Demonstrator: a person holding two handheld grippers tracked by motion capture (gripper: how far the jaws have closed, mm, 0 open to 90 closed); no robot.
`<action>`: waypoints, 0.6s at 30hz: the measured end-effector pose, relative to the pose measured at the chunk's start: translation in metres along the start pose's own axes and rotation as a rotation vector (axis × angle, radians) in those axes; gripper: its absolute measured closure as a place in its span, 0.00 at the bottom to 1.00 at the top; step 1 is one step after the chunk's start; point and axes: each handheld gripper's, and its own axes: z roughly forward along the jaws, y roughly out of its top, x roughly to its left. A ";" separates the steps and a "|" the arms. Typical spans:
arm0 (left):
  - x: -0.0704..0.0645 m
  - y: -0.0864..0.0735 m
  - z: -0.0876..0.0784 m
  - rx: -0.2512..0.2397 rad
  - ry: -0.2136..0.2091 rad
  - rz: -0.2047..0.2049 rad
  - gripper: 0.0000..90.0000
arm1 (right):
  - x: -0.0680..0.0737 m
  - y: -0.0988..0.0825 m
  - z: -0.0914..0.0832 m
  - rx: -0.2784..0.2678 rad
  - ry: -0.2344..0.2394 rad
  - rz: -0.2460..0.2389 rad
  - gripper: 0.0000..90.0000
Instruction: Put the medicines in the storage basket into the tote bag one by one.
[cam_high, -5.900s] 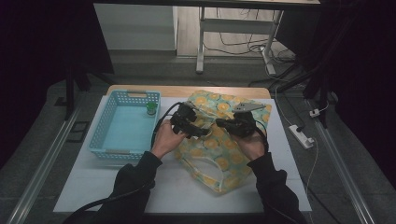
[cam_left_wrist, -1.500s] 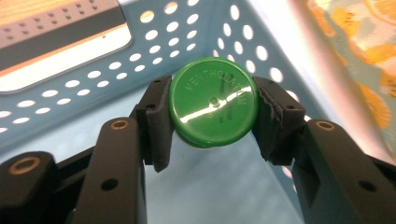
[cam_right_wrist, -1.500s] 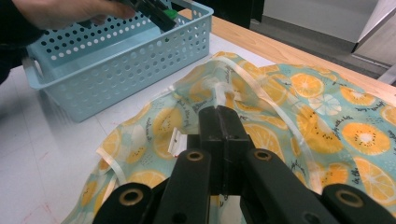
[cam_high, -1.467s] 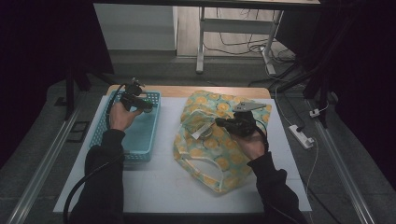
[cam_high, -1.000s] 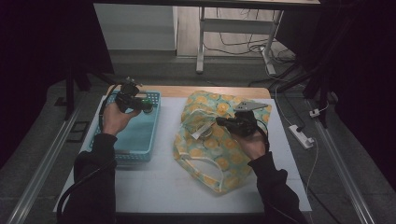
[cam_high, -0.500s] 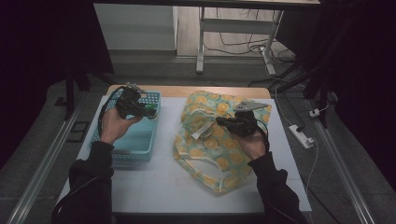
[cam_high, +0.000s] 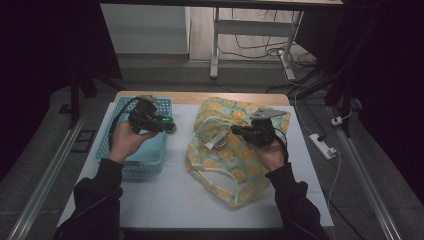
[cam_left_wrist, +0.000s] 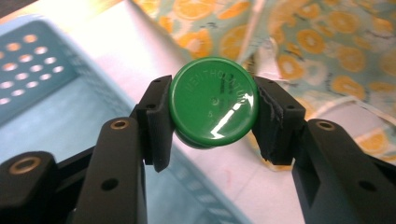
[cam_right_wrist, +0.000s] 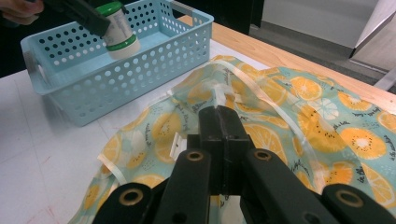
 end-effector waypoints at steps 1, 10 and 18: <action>-0.003 0.001 0.001 0.000 -0.006 0.004 0.57 | 0.000 0.000 0.000 0.000 0.001 0.001 1.00; -0.024 0.005 0.012 0.004 -0.045 0.055 0.57 | 0.000 0.000 0.000 -0.003 0.000 0.000 1.00; -0.043 0.013 0.028 0.004 -0.088 0.094 0.57 | 0.000 0.001 -0.001 -0.007 -0.002 0.000 1.00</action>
